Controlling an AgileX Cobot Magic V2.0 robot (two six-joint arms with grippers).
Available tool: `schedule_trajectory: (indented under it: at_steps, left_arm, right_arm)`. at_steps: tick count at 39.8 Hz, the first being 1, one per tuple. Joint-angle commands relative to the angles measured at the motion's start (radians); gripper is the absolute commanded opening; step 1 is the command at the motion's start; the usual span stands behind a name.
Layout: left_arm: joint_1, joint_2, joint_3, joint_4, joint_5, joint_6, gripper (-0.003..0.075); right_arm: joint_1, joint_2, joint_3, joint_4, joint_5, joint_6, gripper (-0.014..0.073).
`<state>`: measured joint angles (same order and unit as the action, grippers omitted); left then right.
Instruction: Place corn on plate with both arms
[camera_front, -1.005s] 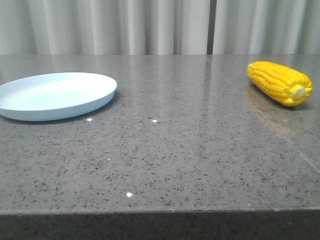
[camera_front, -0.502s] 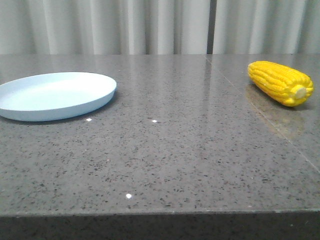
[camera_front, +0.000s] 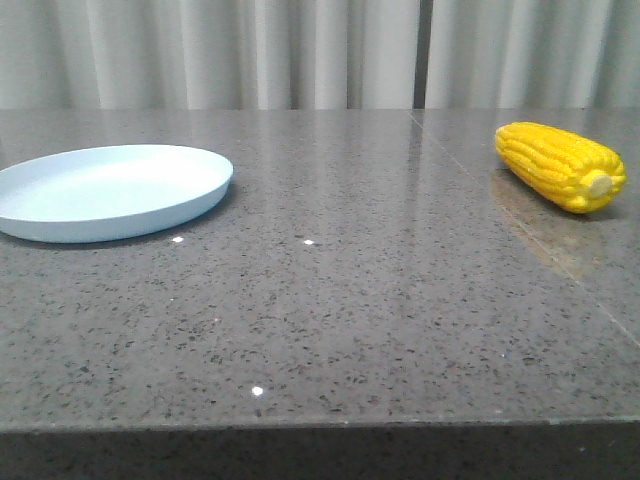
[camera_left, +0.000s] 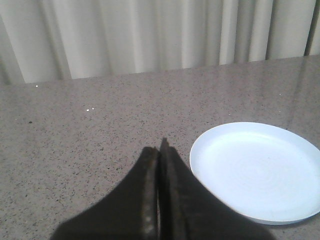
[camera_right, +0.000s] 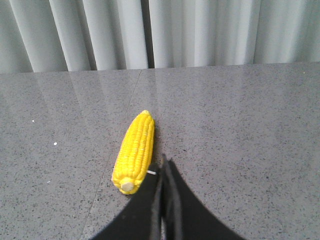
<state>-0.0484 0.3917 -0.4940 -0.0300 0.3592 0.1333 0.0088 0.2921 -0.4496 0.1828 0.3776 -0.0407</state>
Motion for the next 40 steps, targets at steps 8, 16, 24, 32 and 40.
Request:
schedule_trajectory:
  at_steps: [8,16,24,32,40]
  left_arm:
    - [-0.004,0.015,-0.038,-0.003,-0.080,0.000,0.0555]
    - [-0.004,0.016,-0.038,-0.005,-0.085,0.000,0.0683]
    - [-0.004,0.147,-0.054,-0.062,-0.052,0.000,0.0595]
    - [-0.004,0.423,-0.205,-0.115,0.089,0.000,0.0585]
    - [-0.006,0.693,-0.414,-0.127,0.264,0.000,0.0585]
  right_arm:
    - [-0.004,0.017,-0.035,0.009,-0.082,-0.007,0.0459]
    - [-0.004,0.017,-0.035,0.009,-0.082,-0.007,0.0624]
    - [-0.004,0.017,-0.035,0.009,-0.082,-0.007,0.0624]
    - [-0.004,0.017,-0.035,0.009,-0.082,-0.007,0.0624]
    - [-0.004,0.017,-0.035,0.009,-0.082,-0.007,0.0624]
